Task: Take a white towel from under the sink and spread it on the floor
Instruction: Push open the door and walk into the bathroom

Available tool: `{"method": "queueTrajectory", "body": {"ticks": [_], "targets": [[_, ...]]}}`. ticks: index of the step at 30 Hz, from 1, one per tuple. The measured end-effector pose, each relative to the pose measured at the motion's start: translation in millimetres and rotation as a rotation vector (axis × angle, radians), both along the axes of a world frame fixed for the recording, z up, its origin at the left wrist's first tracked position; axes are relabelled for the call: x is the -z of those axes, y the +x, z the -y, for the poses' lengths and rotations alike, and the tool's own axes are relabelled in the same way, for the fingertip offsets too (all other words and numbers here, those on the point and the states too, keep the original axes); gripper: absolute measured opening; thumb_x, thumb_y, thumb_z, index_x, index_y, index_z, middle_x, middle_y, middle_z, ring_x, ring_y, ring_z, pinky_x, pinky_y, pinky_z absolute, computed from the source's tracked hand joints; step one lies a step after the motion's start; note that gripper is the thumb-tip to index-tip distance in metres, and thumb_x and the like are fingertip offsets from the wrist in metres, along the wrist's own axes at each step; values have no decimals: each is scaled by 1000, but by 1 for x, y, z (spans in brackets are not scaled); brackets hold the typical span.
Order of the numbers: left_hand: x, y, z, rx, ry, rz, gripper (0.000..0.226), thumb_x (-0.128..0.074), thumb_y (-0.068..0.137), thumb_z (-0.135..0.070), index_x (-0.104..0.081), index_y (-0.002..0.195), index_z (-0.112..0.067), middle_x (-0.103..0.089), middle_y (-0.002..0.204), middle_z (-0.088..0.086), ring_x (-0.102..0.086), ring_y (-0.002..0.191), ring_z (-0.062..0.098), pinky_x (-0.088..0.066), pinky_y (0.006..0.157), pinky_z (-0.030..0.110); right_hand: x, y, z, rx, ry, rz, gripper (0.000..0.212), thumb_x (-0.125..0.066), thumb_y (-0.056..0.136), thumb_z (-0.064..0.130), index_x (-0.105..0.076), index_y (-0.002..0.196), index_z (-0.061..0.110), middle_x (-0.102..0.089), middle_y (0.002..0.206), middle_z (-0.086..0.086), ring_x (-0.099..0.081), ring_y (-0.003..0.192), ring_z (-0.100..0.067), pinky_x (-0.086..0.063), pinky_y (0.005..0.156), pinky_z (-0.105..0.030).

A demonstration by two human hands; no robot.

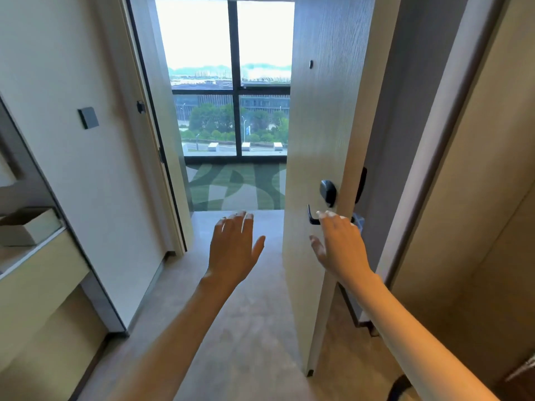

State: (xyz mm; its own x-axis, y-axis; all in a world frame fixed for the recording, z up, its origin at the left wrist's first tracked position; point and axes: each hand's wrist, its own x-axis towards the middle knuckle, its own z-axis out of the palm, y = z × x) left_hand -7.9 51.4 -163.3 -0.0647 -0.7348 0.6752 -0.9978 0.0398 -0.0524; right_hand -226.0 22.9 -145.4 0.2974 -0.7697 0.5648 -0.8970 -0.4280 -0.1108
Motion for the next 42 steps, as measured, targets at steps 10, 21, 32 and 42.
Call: {"method": "queueTrajectory", "body": {"ticks": [10, 21, 32, 42], "targets": [[90, -3, -55, -71, 166, 87, 56, -70, 74, -44, -61, 115, -7, -64, 114, 12, -60, 100, 31, -48, 86, 41, 91, -2, -43, -15, 110, -21, 54, -76, 74, 22, -57, 120, 1, -64, 114, -20, -62, 101, -37, -52, 81, -44], [91, 60, -103, -203, 211, -3, 54, -63, 82, -40, -53, 121, -5, -60, 121, 13, -56, 112, 30, -44, 95, 44, 91, 83, -54, -196, 99, -58, 55, -78, 72, 23, -58, 118, 2, -66, 111, -20, -64, 96, -38, -54, 78, -47], [81, 163, -232, -725, 169, -110, 56, -41, 87, -43, -57, 122, -2, -62, 121, 16, -58, 111, 30, -44, 98, 45, 84, 255, -95, -784, 17, -42, 52, -76, 74, 25, -60, 118, 1, -66, 110, -17, -64, 96, -35, -53, 80, -42], [89, 157, -345, -1306, 93, -180, 55, -39, 88, -43, -59, 120, -3, -63, 119, 15, -60, 102, 31, -49, 88, 43, 86, 348, -165, -1358, -5, -34, 56, -80, 68, 21, -59, 116, 2, -65, 110, -15, -63, 95, -34, -54, 80, -42]]}}
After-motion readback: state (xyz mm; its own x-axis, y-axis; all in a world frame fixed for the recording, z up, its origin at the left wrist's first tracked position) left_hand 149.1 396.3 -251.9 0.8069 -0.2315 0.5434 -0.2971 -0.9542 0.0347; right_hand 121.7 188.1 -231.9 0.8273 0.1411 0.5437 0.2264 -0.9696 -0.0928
